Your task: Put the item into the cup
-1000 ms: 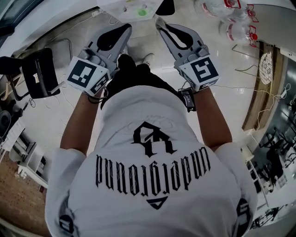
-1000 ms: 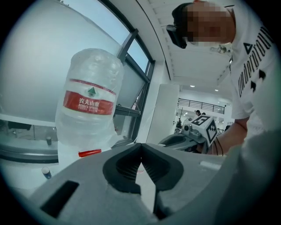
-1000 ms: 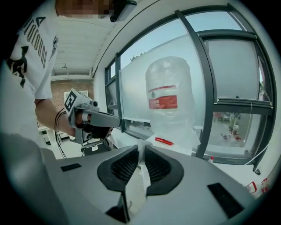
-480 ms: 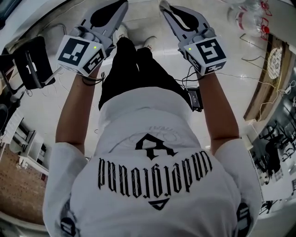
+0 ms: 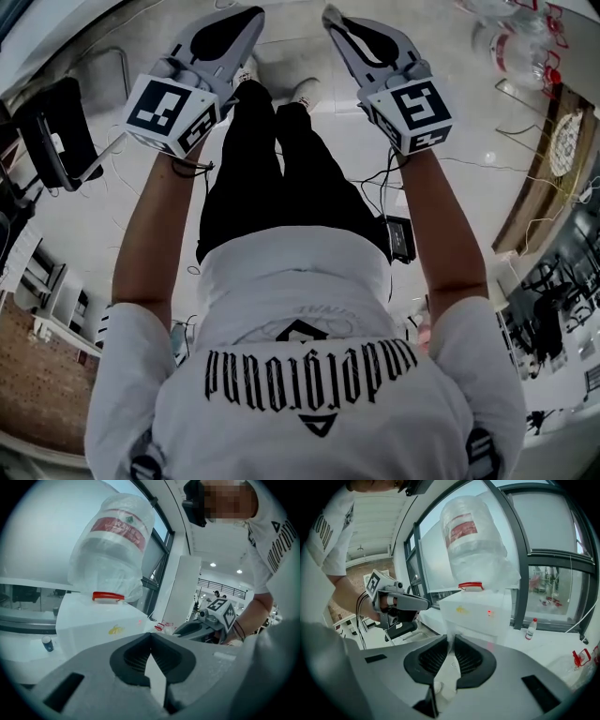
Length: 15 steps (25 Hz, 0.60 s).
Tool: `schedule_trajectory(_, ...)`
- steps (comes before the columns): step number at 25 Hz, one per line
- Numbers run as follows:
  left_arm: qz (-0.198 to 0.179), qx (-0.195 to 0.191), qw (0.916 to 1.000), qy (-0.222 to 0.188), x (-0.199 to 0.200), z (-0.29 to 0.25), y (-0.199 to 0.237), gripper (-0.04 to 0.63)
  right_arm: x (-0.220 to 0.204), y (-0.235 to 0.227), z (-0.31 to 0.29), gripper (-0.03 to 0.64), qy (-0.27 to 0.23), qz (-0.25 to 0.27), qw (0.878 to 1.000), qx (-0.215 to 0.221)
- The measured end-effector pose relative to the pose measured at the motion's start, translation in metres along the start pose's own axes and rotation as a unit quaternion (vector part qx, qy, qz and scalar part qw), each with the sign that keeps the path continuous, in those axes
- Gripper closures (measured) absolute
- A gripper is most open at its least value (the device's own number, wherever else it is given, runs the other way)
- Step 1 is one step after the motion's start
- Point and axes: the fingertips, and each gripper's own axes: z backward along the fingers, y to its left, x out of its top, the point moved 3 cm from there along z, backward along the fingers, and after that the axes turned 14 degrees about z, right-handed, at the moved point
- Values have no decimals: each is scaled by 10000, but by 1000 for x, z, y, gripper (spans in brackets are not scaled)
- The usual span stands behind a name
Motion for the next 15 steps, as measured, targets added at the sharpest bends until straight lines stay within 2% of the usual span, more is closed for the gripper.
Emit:
schedule_trajectory(9, -81, -14, 9999, 134, -45, -38, 39, 581, -42, -13, -54, 563, 40, -96, 9999, -80)
schedule_trajectory(15, -400, -52, 9984, 397, -80, -62, 59, 580, -82, -20, -87, 563, 278, -226, 9993, -85)
